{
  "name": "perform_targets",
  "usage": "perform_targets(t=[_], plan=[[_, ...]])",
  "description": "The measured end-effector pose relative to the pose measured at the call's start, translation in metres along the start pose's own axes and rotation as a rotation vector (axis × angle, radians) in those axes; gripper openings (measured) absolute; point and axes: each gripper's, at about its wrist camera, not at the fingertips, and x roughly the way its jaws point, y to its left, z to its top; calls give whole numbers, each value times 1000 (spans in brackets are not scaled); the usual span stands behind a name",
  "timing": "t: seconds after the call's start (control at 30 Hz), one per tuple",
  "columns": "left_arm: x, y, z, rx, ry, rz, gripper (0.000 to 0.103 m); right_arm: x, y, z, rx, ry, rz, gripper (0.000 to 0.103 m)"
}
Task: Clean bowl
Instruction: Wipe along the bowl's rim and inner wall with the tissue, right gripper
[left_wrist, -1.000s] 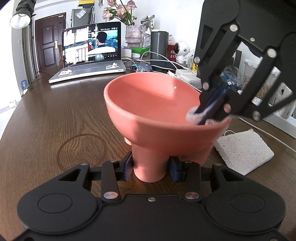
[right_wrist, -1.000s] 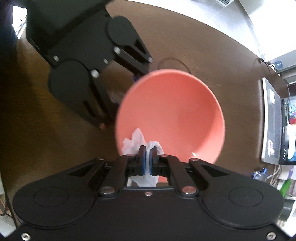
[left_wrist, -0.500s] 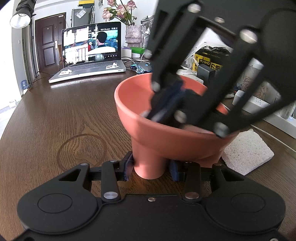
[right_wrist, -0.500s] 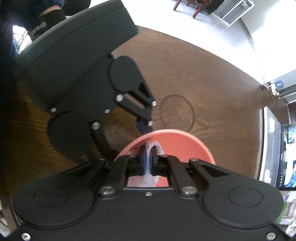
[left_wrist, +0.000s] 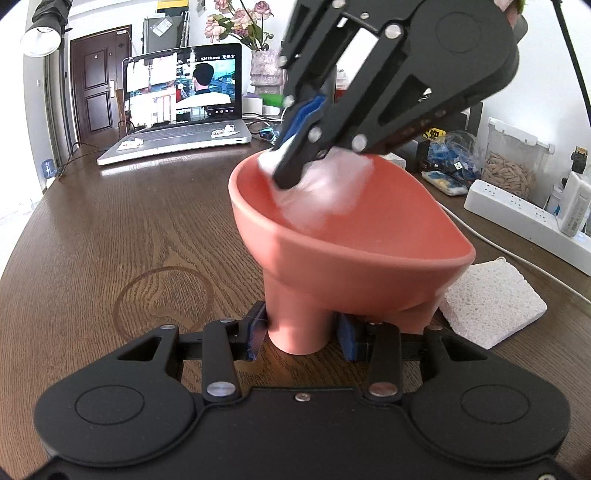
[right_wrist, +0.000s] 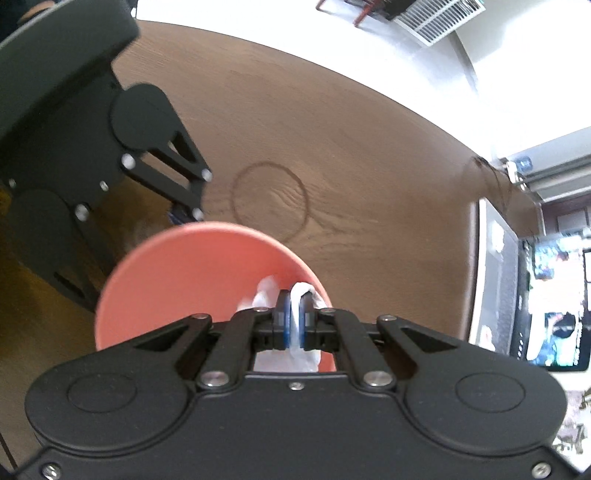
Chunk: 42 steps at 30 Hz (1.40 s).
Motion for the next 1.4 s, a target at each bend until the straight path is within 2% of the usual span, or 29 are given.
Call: perform_targets(t=[0.17, 0.27, 0.47, 0.7, 1.03, 1.4], plan=[[1, 0, 0, 1, 0, 1, 40, -2, -2, -21, 39, 36, -5, 3], [1, 1, 0, 1, 0, 1, 40, -10, 11, -39, 77, 63, 7, 3], [1, 0, -1, 3, 1, 2, 40, -12, 23, -40, 111, 77, 25, 3], [1, 0, -1, 4, 1, 3, 40, -26, 44, -42, 114, 84, 98, 3], [0, 0, -2, 6, 1, 4, 40, -33, 65, -15, 129, -17, 196, 3], [0, 1, -2, 7, 1, 4, 40, -29, 54, 13, 90, -86, 138, 3]])
